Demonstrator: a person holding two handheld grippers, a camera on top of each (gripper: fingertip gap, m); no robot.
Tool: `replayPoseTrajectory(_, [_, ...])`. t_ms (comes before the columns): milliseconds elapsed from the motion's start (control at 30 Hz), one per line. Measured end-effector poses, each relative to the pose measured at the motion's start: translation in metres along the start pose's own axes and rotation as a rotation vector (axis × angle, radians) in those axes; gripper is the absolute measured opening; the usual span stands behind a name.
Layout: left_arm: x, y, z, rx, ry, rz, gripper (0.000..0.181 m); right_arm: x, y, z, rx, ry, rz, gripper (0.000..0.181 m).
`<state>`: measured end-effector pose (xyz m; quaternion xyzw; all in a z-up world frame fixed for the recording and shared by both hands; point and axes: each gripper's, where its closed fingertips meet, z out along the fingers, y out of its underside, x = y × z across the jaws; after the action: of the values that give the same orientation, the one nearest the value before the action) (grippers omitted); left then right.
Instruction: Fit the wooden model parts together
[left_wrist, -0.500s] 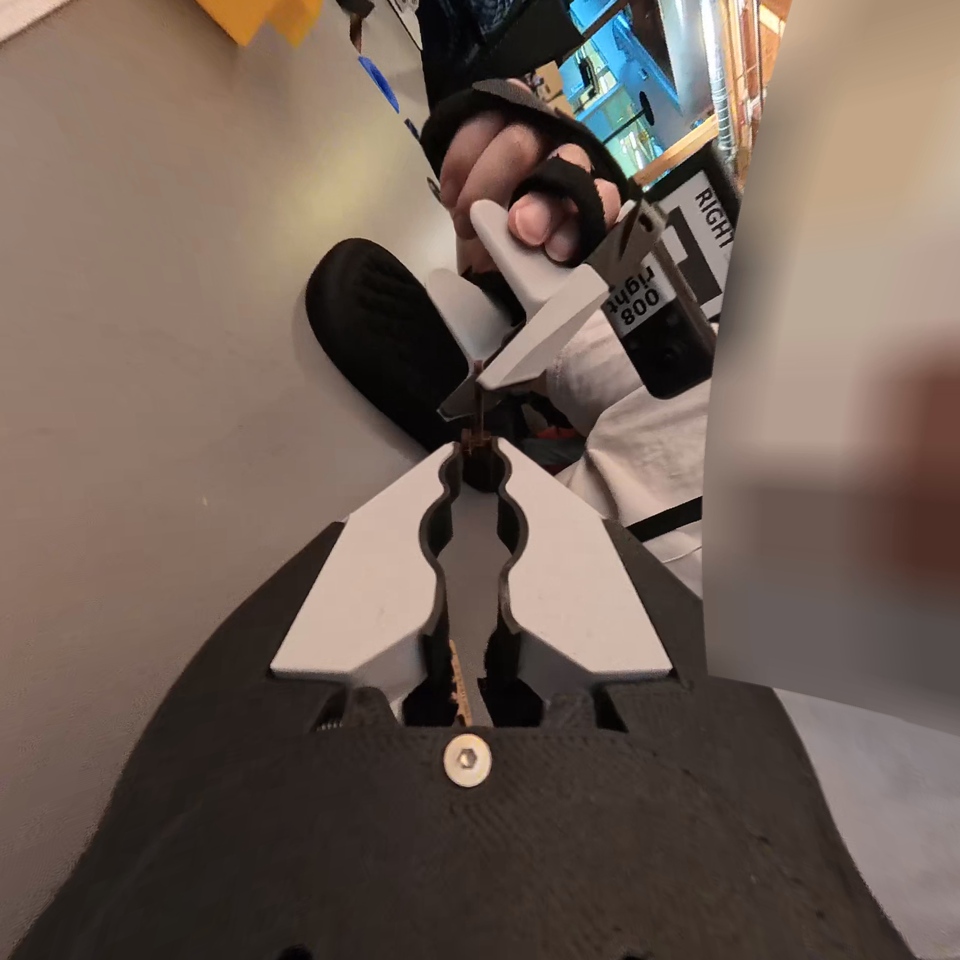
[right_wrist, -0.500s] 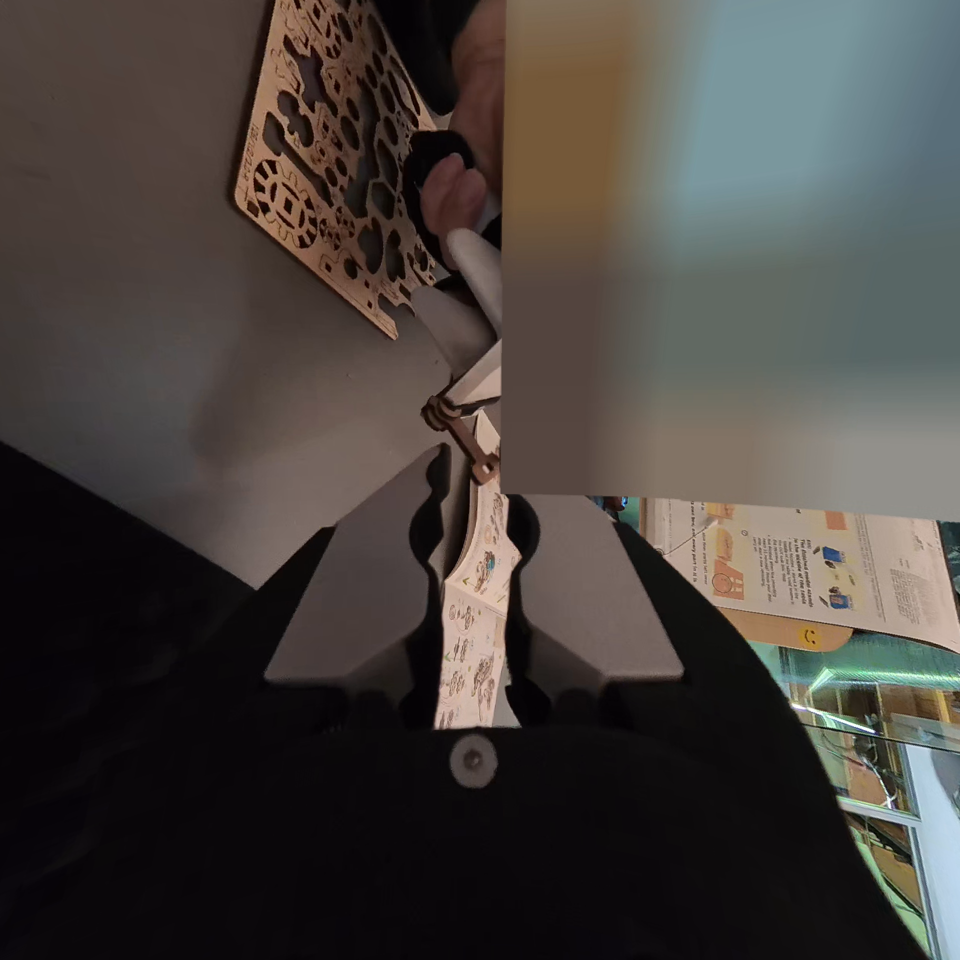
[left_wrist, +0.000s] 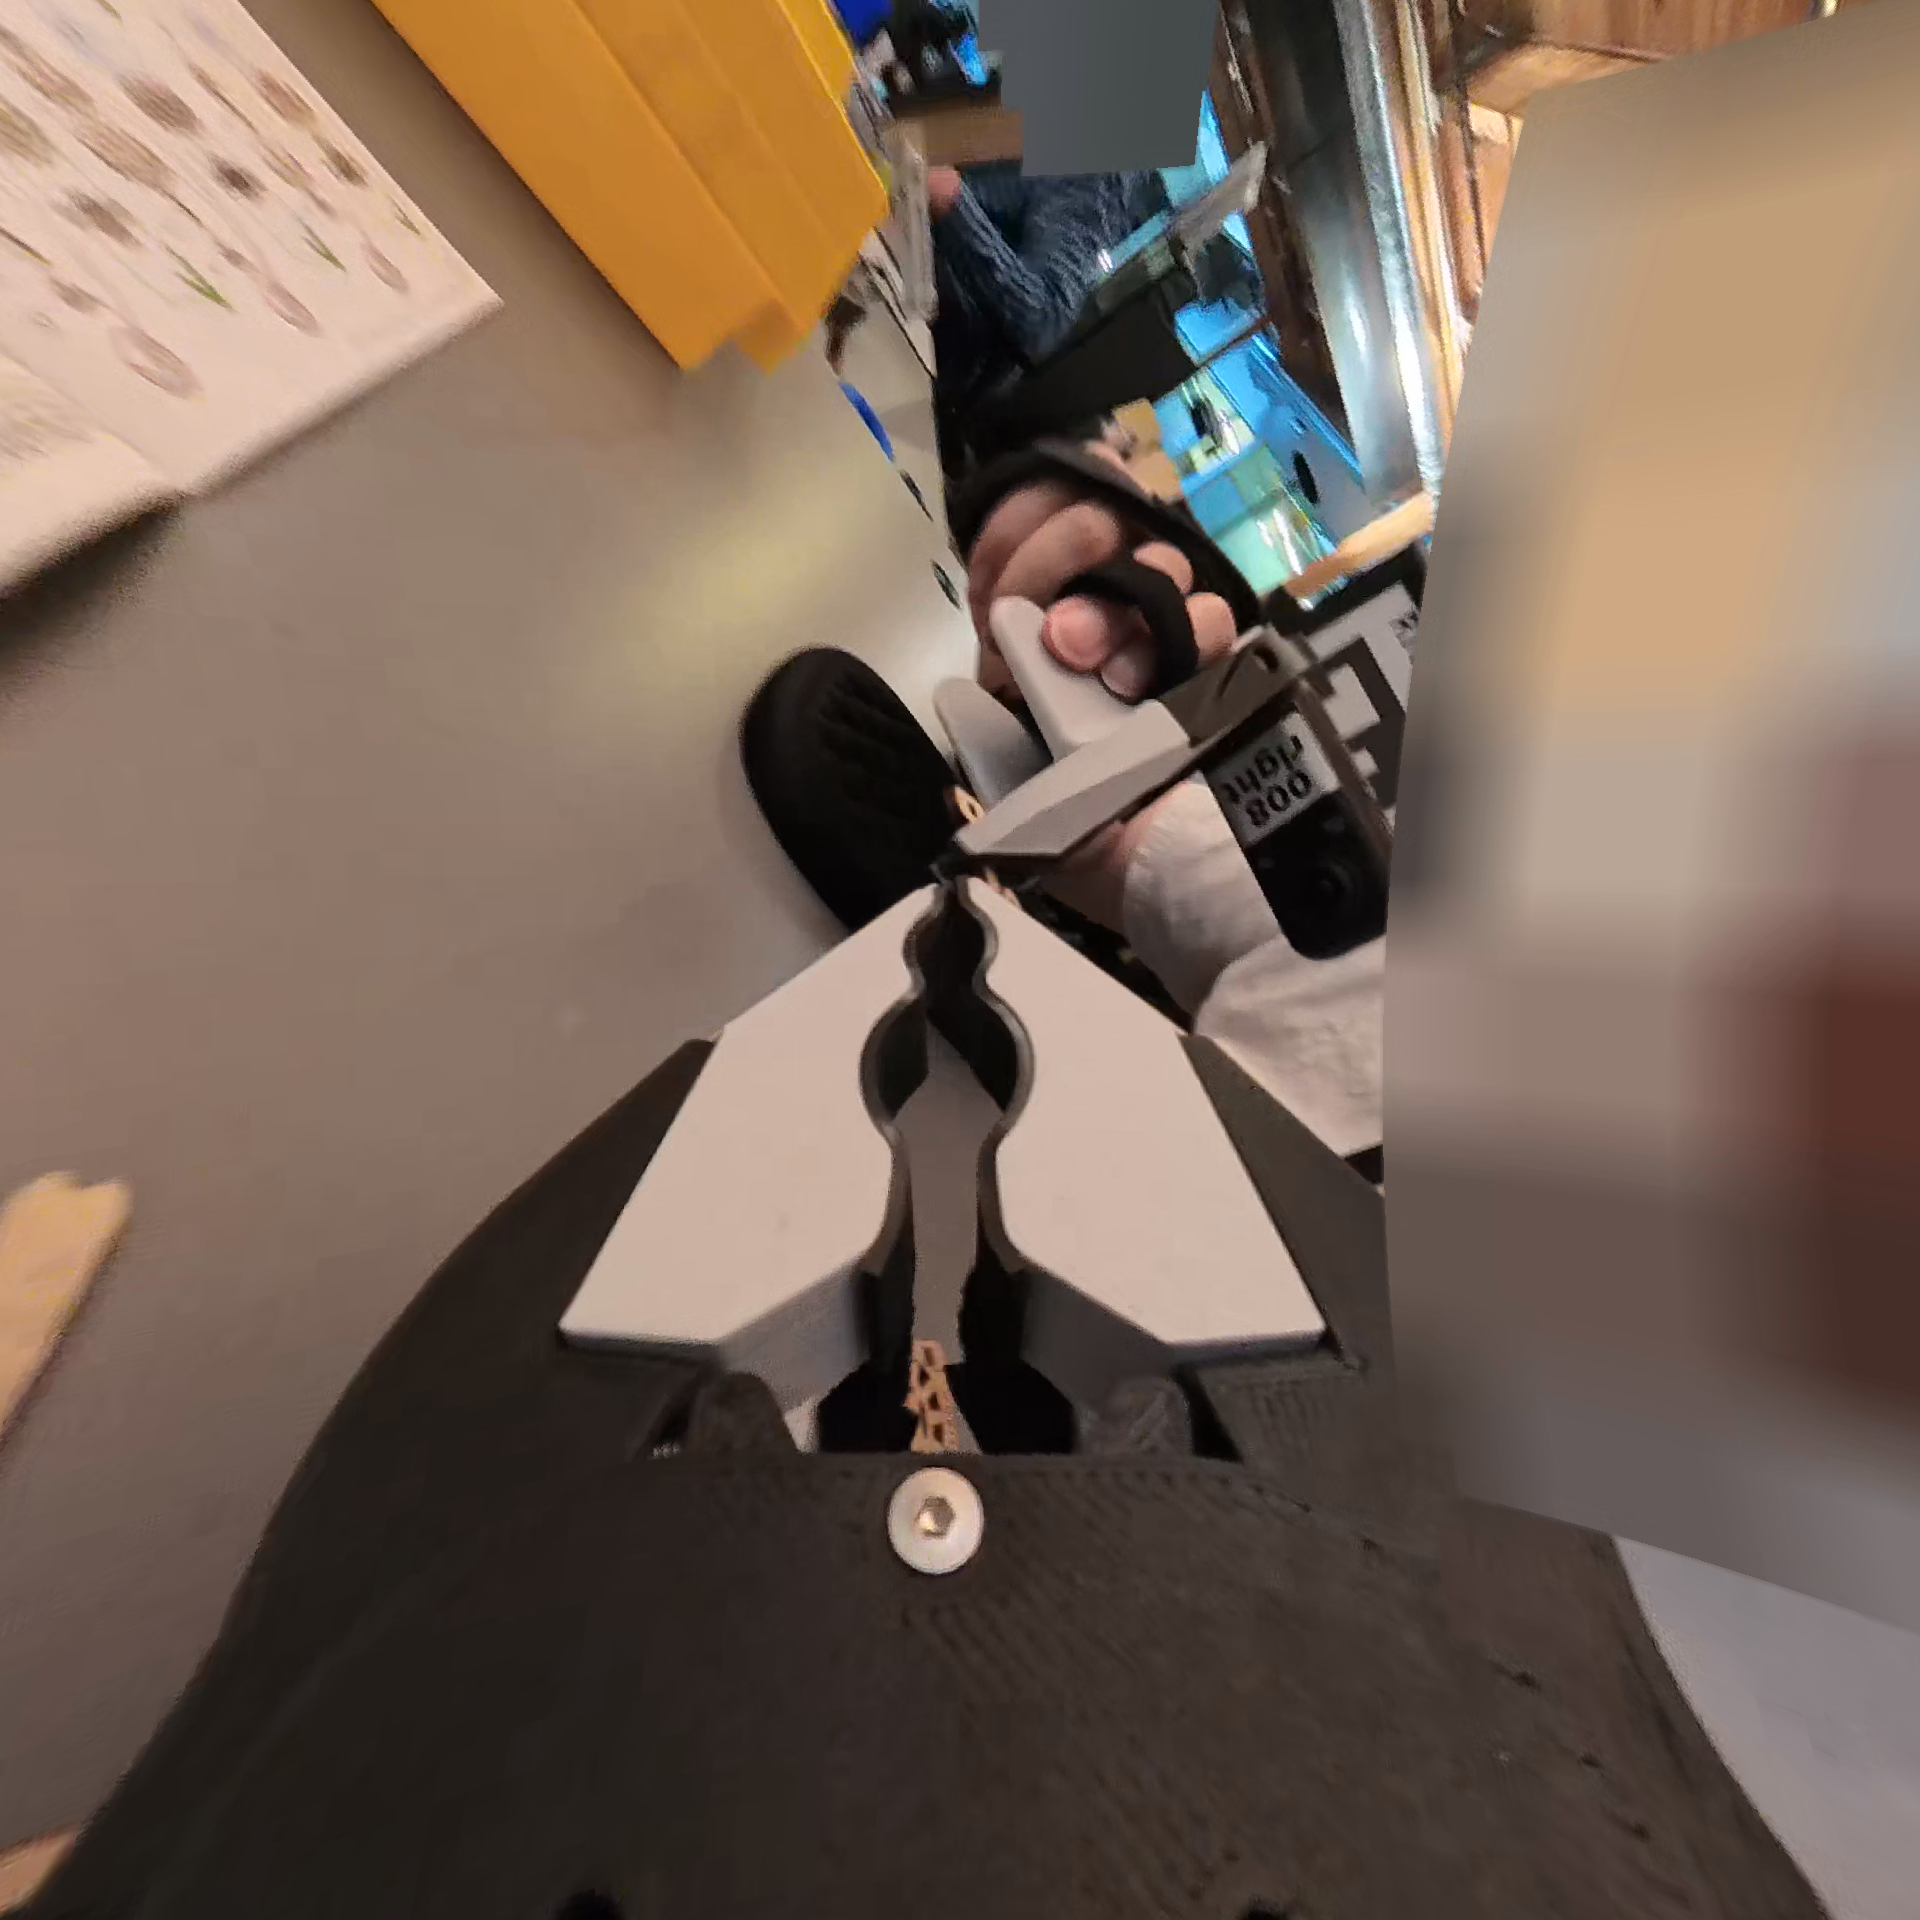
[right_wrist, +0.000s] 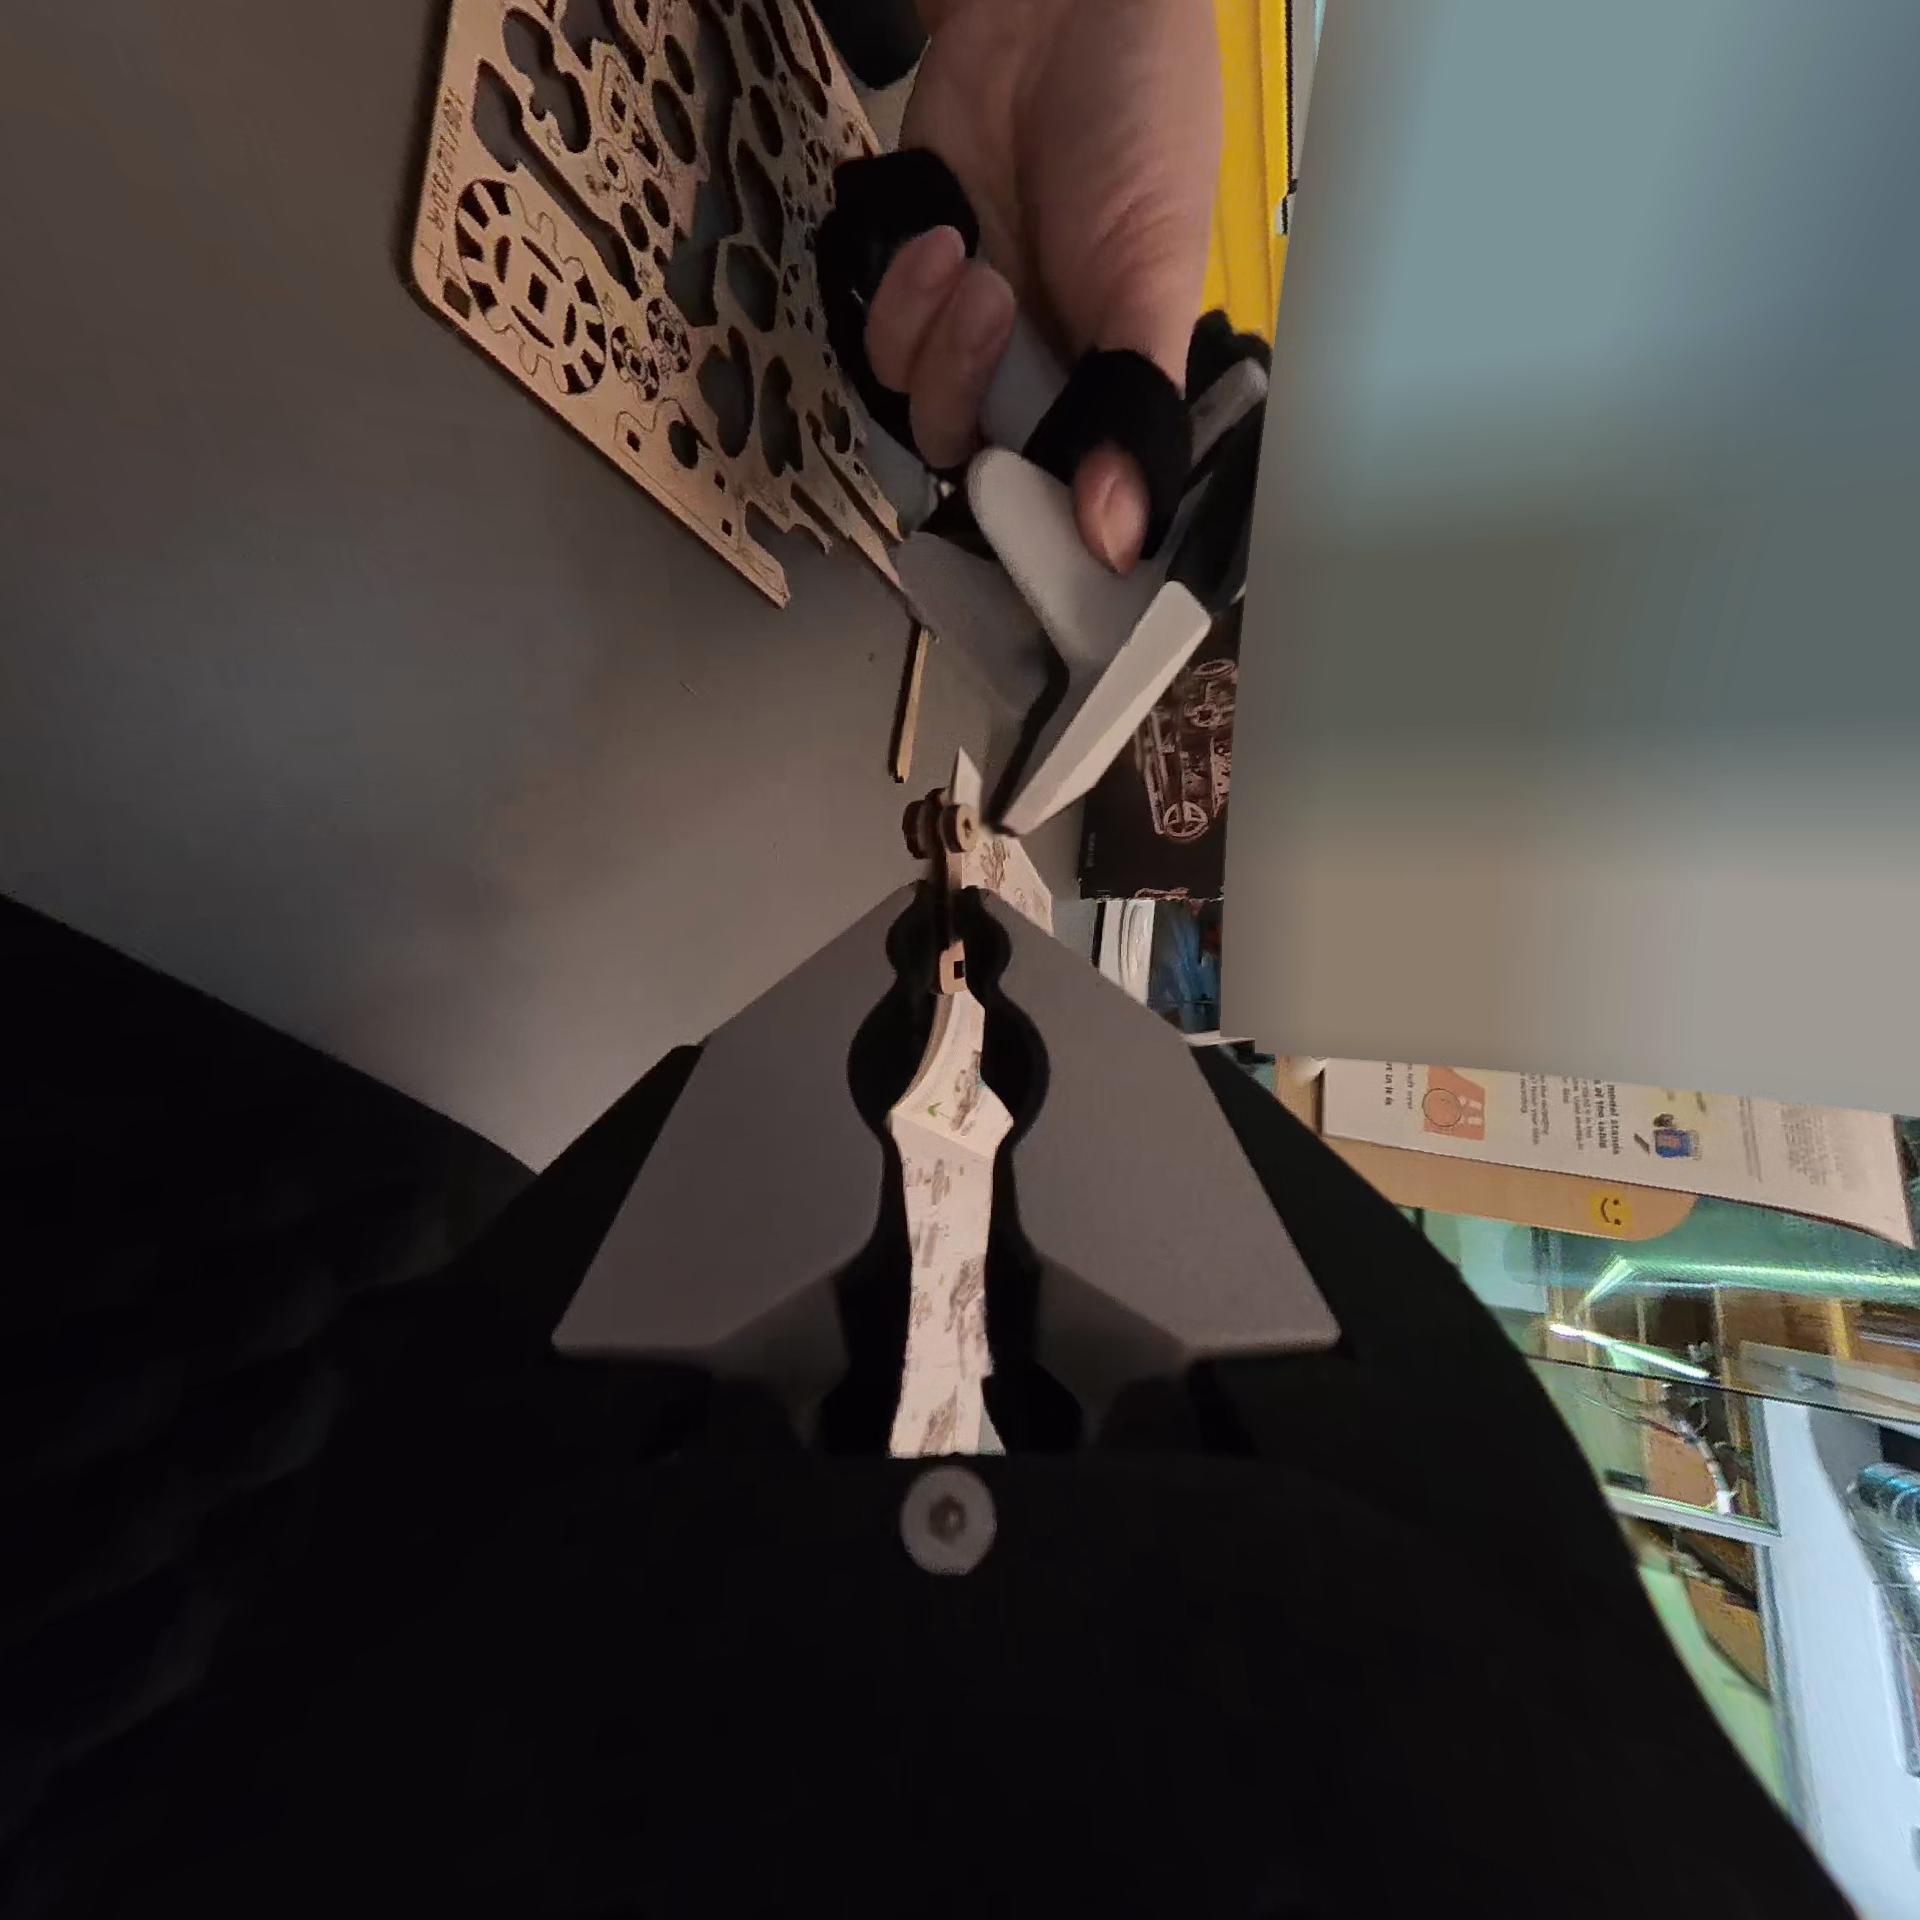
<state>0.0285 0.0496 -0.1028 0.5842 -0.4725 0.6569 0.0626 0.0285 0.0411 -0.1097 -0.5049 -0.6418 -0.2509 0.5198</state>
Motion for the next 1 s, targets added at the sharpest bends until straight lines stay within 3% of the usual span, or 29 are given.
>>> replayPoseTrajectory(33, [-0.002,-0.006,-0.004,0.028,-0.018,0.023,0.0,-0.002,0.002,0.001,-0.008,-0.019,0.027,0.003])
replayPoseTrajectory(167, [0.022,-0.016,-0.01,0.054,0.051,0.254,0.015,-0.005,-0.001,0.002,0.053,-0.126,0.285,0.002])
replayPoseTrajectory(267, [0.022,0.002,-0.005,-0.057,-0.06,0.604,0.031,0.003,-0.003,-0.001,0.147,-0.195,0.563,0.002])
replayPoseTrajectory(333, [0.025,0.009,0.0,-0.084,-0.118,0.783,0.033,0.009,-0.008,-0.005,0.232,-0.259,0.748,0.002])
replayPoseTrajectory(500, [0.038,0.006,0.007,-0.047,-0.224,1.038,0.023,0.018,-0.023,-0.015,0.44,-0.431,1.06,0.002])
replayPoseTrajectory(600, [0.043,0.004,0.007,-0.02,-0.278,1.161,0.011,0.019,-0.027,-0.017,0.488,-0.475,1.115,0.002])
replayPoseTrajectory(867, [0.045,0.011,0.013,-0.056,-0.273,1.204,0.008,0.011,-0.029,-0.013,0.464,-0.492,1.077,0.001])
replayPoseTrajectory(1000, [0.045,0.006,0.011,-0.04,-0.334,1.28,0.008,0.02,-0.025,-0.015,0.432,-0.367,0.956,0.024])
